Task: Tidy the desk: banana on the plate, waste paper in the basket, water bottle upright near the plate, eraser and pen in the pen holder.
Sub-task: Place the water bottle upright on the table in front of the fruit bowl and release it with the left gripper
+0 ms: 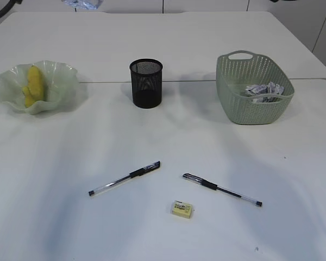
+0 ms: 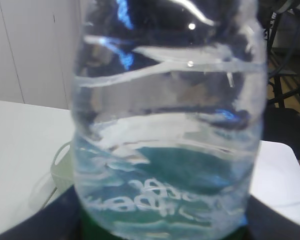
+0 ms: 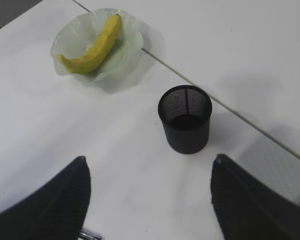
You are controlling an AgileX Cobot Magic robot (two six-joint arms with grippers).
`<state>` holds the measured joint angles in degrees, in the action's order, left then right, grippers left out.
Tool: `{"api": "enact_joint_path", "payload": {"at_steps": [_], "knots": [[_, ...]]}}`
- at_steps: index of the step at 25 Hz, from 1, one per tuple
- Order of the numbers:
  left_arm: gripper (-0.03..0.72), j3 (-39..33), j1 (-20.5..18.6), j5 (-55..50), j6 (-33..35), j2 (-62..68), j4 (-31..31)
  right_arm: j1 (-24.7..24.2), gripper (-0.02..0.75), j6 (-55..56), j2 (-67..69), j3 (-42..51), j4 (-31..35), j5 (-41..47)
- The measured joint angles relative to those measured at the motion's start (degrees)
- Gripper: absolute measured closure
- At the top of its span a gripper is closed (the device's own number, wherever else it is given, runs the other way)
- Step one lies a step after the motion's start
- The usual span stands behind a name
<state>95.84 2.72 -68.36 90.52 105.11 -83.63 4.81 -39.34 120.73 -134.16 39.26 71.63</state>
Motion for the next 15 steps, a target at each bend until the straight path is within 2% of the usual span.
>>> {"api": "enact_joint_path", "payload": {"at_steps": [15], "knots": [[0.314, 0.0, 0.0, 0.0, 0.1, 0.0, -2.6, 0.0, 0.181, 0.0, 0.0, 0.0, 0.0, 0.0]]}}
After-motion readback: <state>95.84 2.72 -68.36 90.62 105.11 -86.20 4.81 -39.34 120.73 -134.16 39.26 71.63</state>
